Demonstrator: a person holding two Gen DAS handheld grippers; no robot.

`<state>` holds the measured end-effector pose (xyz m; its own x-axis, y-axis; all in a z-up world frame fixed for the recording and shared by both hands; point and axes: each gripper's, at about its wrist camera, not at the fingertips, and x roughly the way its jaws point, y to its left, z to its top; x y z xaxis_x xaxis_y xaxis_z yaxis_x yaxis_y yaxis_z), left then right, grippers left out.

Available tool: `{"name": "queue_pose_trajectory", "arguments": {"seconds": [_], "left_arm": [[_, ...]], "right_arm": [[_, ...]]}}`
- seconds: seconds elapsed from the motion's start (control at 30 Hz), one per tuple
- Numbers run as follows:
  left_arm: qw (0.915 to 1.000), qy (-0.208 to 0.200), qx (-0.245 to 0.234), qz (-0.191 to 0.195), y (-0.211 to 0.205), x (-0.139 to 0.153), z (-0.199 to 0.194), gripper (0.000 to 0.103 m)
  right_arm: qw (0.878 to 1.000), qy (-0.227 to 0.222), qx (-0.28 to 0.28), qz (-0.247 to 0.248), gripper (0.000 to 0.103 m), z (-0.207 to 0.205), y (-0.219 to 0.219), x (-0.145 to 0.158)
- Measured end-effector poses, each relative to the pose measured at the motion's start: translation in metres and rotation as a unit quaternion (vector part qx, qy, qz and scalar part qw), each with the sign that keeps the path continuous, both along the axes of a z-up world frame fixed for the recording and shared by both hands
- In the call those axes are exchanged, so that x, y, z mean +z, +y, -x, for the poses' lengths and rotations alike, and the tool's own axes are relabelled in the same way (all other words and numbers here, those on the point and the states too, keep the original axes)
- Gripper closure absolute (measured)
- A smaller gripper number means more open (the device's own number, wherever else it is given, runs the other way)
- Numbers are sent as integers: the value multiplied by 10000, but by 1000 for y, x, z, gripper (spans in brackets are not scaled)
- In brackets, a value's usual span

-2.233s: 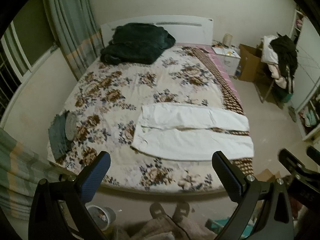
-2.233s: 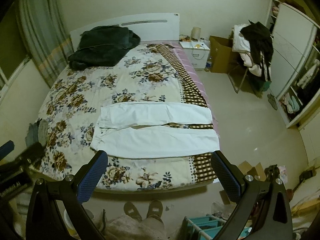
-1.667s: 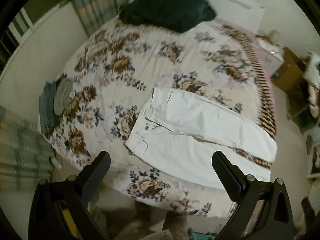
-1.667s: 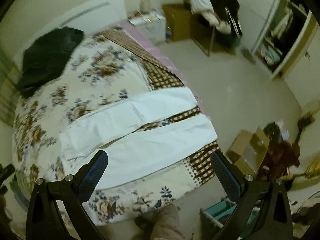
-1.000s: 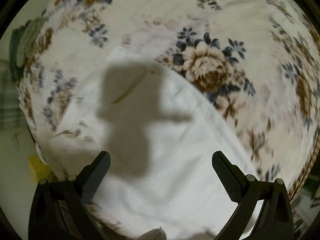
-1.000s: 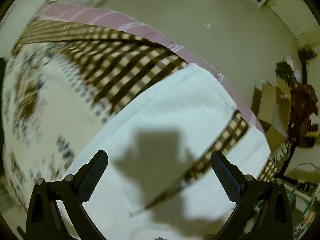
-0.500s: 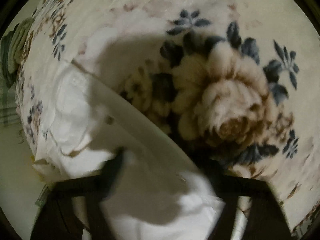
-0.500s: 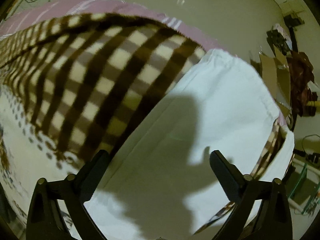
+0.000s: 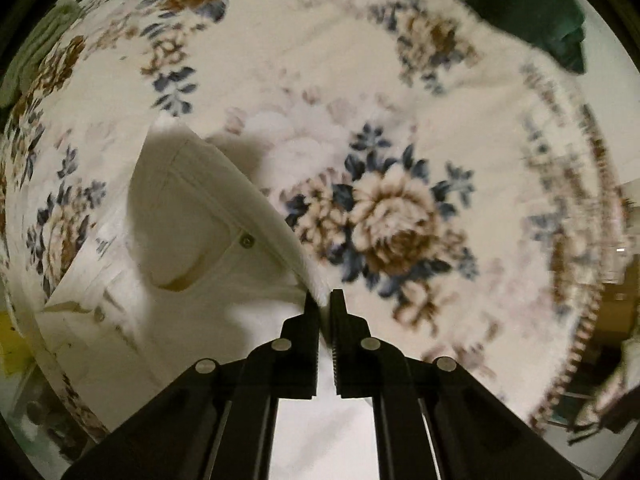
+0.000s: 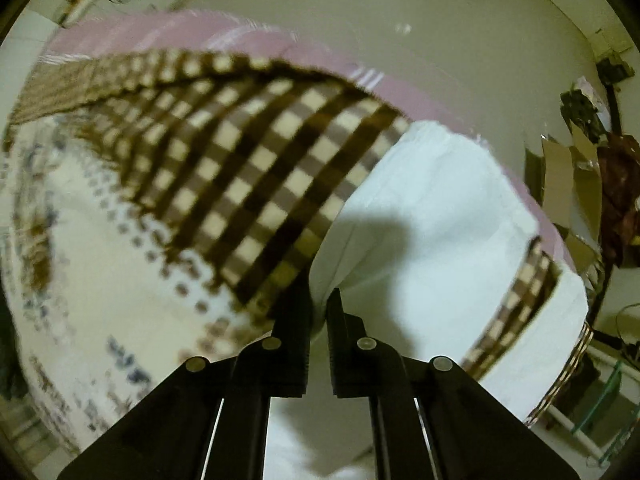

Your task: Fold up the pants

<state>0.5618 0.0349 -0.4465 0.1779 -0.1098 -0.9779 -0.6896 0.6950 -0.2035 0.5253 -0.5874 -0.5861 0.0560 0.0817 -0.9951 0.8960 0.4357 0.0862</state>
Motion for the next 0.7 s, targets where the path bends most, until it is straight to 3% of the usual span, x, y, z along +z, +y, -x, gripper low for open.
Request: {"name": "queue_pose_trajectory", "arguments": {"seconds": [0.23,0.43,0.53,0.7], "left_arm": [[9962,-661,14,565,30,47,88,100],[9947,-729,-109,718,44,50,182,100],[9956,-590,-157,713,52,29,226,100],[9972,-218,-301,642,56,-37,278,100]], "right_arm": [[9968,-791,-27,-108,96,89,0,84],[9935,-1137,-101,-4,96,211,12,123],[9941,-1075,-160,49,96,273,26,113],[9961,-862,-199,65,96,344,42,67]]}}
